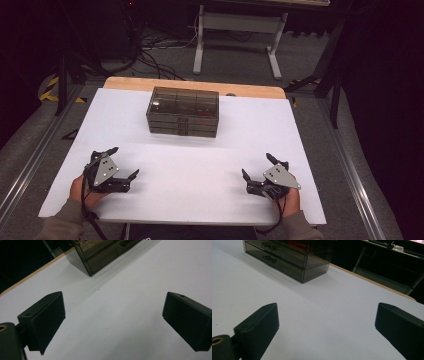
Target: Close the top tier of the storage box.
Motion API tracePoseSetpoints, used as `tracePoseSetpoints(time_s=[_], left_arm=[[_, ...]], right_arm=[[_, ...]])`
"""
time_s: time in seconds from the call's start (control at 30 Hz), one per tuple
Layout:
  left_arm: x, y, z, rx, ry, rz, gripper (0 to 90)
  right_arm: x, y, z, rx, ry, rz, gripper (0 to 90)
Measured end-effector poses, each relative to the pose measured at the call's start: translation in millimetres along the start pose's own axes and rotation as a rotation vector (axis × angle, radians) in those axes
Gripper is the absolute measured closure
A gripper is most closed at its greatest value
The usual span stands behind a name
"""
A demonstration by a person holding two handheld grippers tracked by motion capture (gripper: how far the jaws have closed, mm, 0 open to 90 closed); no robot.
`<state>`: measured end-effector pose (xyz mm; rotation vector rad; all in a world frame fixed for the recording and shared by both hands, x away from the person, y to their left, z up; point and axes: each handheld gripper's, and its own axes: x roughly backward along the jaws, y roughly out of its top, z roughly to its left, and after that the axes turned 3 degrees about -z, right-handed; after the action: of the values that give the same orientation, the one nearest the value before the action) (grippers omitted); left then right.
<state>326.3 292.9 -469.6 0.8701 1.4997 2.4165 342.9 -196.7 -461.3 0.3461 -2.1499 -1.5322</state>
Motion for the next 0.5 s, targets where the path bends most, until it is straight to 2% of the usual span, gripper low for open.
tracePoseSetpoints(time_s=[0.4, 0.47, 0.5], left_arm=[[-1.3, -0.5, 1.1, 0.007, -0.004, 0.002, 5.4], [-3.7, -0.5, 0.8, 0.029, -0.013, 0.008, 5.3], [-4.3, -0.3, 0.6, 0.020, -0.015, 0.010, 5.3]], right_arm=[[-1.0, -0.4, -1.4, -0.005, -0.001, 0.001, 6.0], [-1.3, -0.4, -1.7, -0.006, -0.002, 0.003, 6.0], [-1.4, -0.4, -1.8, -0.006, -0.003, 0.003, 6.0]])
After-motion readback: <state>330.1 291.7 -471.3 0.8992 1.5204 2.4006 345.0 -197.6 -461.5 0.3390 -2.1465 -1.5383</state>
